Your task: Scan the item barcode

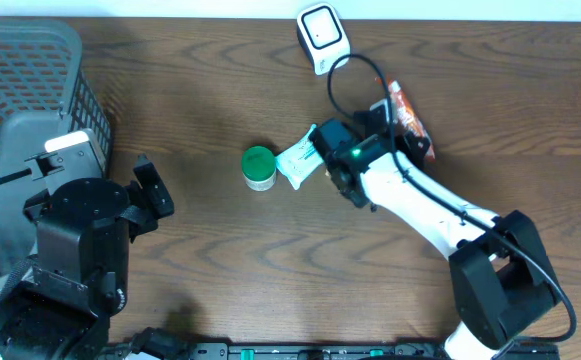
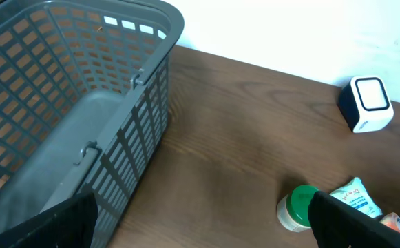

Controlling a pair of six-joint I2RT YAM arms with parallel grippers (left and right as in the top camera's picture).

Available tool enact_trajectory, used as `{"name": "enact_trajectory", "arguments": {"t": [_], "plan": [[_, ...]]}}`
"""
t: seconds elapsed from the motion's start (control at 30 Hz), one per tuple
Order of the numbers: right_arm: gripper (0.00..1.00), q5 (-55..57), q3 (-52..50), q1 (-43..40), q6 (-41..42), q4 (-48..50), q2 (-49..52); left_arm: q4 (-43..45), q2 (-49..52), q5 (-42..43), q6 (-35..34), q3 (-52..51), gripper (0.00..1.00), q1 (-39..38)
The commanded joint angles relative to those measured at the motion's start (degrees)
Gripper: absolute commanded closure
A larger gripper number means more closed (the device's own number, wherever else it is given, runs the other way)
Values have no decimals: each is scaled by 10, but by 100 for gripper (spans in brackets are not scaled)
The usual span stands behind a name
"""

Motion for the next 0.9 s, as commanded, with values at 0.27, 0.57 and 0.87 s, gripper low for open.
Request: {"name": "enact_trajectory", "arguments": {"t": [0.27,0.57,0.87], "plan": [[98,-107,-2,-42,-227,153,2,0,0,-13,-1,-3,2,2],[99,-154,-7,-42,-239,160,53,0,0,-13,-1,-3,2,2],[99,-153,-21,-31,-240,138,109,0,0,-13,-1,-3,2,2]]}}
